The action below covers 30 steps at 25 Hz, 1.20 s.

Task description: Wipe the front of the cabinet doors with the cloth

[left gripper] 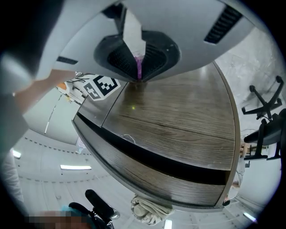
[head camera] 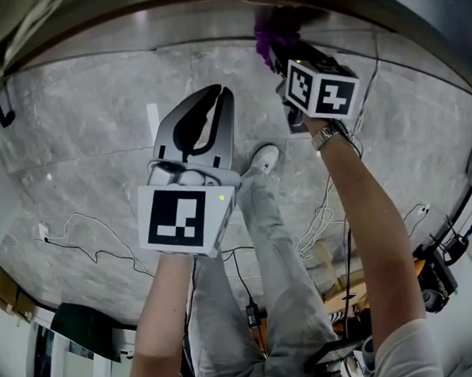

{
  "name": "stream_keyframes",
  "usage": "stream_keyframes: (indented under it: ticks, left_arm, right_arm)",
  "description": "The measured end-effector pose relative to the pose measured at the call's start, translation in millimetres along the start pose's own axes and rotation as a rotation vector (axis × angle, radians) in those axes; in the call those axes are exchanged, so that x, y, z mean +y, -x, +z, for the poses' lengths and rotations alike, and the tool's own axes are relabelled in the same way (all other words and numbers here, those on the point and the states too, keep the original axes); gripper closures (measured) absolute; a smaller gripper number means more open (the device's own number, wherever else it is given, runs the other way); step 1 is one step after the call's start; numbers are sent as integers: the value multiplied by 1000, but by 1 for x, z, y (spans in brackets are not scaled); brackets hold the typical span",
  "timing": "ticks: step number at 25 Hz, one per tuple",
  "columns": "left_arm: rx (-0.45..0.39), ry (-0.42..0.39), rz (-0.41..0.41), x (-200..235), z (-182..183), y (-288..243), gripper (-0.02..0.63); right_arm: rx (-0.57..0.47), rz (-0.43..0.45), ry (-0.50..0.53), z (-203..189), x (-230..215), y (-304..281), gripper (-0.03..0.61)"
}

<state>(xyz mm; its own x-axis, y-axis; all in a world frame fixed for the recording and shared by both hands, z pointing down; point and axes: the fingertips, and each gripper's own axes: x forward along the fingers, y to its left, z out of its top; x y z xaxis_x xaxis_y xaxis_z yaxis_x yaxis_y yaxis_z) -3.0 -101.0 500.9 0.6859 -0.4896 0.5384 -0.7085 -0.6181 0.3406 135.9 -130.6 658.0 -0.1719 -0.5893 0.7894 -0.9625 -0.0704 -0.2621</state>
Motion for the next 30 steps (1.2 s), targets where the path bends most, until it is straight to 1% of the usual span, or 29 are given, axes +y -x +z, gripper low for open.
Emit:
stream_keyframes:
  ticks: [5, 8, 11, 14, 18, 22, 25, 30]
  left_arm:
    - [2, -5, -49, -32, -6, -8, 581]
    - [9, 4, -62, -42, -10, -9, 581]
    - [10, 5, -71, -44, -12, -7, 581]
    - [8, 1, -83, -40, -12, -1, 581]
    - [7, -2, -80, -23, -14, 16, 581]
    - [3, -4, -64, 8, -14, 38, 581]
    - [0, 11, -43, 41, -14, 59, 581]
    - [-34, 67, 33, 111, -17, 91, 581]
  right_arm:
    - [-4, -31, -14, -4, -31, 12, 431]
    - [-12, -51, -37, -6, -43, 21, 431]
    - [-20, -67, -63, -9, -46, 27, 431]
    - [-23, -71, -86, -15, -37, 30, 431]
    - [-4, -54, -86, -29, -4, 26, 430]
    - [22, -24, -71, -40, 44, 11, 430]
    - [48, -2, -55, -48, 88, -4, 431]
    - [91, 43, -13, -61, 165, -45, 430]
